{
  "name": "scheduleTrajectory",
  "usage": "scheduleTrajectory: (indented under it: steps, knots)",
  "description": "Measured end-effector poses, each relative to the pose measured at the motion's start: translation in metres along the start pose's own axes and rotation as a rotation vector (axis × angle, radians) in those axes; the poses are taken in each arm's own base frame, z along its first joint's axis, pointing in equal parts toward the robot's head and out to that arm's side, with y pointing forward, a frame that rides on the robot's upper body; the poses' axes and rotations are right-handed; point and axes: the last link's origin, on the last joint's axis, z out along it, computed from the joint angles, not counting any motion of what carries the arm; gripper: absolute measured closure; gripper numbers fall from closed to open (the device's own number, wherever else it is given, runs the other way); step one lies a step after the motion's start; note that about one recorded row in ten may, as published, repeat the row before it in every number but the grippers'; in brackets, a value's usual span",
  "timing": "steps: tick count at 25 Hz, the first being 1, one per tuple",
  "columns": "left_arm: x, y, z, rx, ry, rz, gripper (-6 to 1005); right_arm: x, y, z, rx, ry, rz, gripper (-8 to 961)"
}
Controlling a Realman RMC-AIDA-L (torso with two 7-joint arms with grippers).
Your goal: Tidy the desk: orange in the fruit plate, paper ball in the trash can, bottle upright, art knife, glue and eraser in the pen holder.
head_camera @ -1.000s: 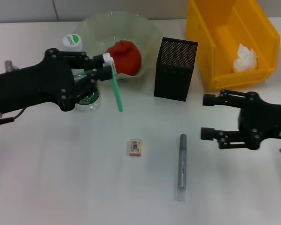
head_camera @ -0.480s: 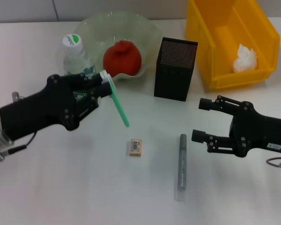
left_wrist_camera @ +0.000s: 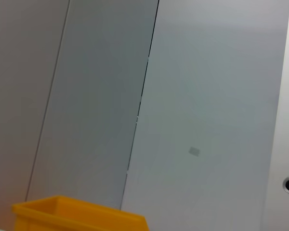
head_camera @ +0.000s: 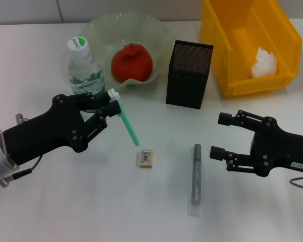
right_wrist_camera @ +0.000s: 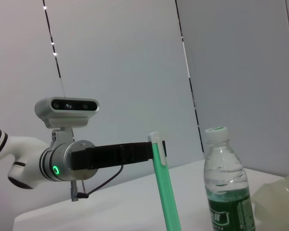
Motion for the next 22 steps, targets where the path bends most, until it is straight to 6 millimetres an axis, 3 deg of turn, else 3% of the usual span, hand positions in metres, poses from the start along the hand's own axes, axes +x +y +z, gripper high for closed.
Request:
scheduleTrajectory:
  steps: [22]
  knots:
    - [-0.0025, 0.0017, 0.0099, -0.022, 0.003, -0.024, 809, 0.0005, 0.0001, -0.0007, 0.004, -0.001, -0.007, 151]
